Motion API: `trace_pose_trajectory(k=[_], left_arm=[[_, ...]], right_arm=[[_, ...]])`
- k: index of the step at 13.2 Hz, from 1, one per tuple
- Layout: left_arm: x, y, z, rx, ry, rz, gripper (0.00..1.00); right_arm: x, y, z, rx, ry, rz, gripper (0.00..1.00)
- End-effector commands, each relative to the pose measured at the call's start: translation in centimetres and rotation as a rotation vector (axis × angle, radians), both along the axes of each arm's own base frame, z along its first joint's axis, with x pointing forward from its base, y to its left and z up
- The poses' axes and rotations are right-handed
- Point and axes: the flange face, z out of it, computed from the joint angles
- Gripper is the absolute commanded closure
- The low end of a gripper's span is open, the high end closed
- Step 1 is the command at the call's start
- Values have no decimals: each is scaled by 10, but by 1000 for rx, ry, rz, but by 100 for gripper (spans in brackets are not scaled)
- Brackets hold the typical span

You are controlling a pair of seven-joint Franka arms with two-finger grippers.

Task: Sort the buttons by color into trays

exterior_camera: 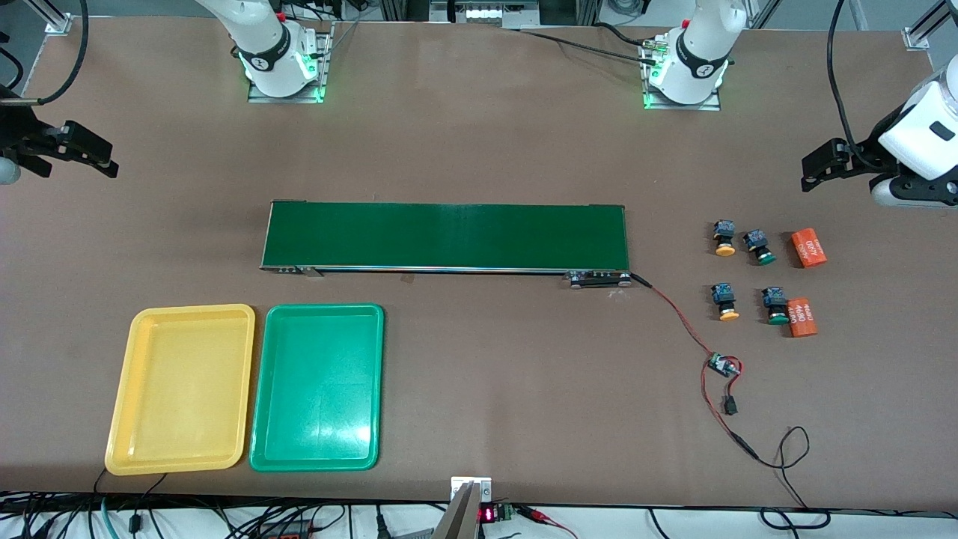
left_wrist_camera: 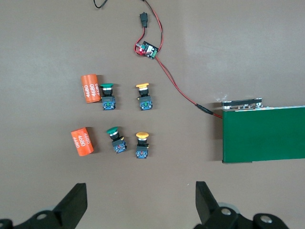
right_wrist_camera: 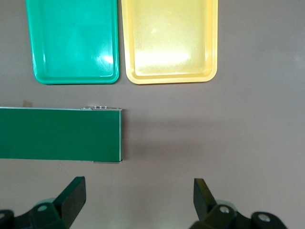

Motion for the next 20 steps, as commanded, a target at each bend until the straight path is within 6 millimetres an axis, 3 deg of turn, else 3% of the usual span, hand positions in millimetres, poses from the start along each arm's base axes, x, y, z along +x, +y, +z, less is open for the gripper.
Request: trace_pose_trajectory(k=[1,7,12,14,15,17,20], left_arm=[[2,4,5,-17,7,-10,0],[0,12,2,-19,42,12,0],[6,16,-18,-25,95,23,0],[14,28,-47,-16,169,35,0],[15,51,-62,-21,214,73,0],[29,65,-87,-24,227,103,0],[58,113,-134,20,163,144,0]], right_arm=[[-10,1,5,8,13,5,0],[-10,1,5,12,13,-3,0],[-10,1,7,12,7,-3,0],[-10,1,7,12,9,-3,0],[-10,1,6,12,9,-3,0],[-9,1,7,12,4,-3,0],[-8,1,7,11,1,-3,0]])
